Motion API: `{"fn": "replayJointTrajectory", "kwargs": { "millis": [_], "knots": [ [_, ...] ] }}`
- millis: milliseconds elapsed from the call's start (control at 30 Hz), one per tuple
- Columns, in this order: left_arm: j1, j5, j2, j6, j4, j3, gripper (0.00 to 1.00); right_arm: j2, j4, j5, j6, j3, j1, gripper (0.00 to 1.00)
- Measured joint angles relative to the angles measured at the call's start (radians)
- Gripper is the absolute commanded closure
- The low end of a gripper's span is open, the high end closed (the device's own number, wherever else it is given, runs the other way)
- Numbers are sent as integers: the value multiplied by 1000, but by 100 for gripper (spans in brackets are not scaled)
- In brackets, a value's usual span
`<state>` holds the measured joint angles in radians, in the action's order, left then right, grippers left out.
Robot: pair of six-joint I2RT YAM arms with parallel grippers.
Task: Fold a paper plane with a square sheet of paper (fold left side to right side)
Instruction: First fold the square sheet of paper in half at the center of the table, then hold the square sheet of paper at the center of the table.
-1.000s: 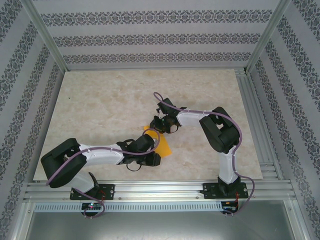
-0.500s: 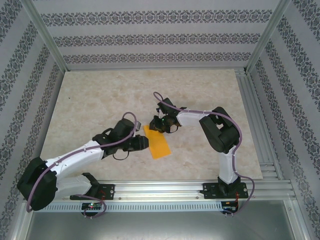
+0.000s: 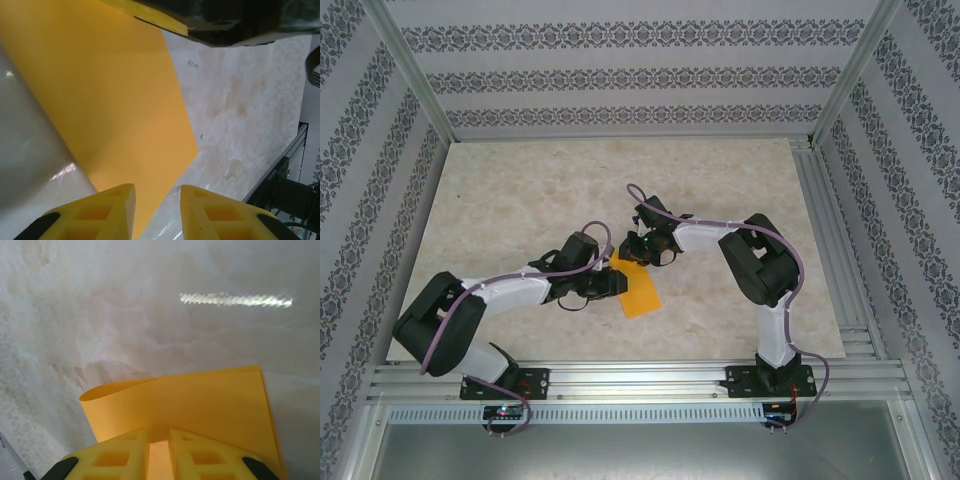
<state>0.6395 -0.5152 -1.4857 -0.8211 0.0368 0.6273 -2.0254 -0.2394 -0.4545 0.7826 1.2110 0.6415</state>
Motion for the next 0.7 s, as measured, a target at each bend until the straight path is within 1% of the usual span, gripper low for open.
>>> {"fn": "replayJointTrajectory", "kwargs": {
  "millis": [233,400,500,600,700],
  "knots": [
    [26,-4,-122,0,-53,0,71,0,0,0,0,0,0,80],
    [35,-5,-138,-1,-75,5,72,3,3,-3,-4,0,0,78],
    [35,-4,-138,-1,-75,5,72,21,-22,9,-23,0,-5,72],
    [36,-3,-138,0,-75,5,72,79,-70,24,-50,-2,-29,65],
    [36,-3,-138,0,-74,5,72,204,-98,41,-75,-37,-70,64]
  ]
}}
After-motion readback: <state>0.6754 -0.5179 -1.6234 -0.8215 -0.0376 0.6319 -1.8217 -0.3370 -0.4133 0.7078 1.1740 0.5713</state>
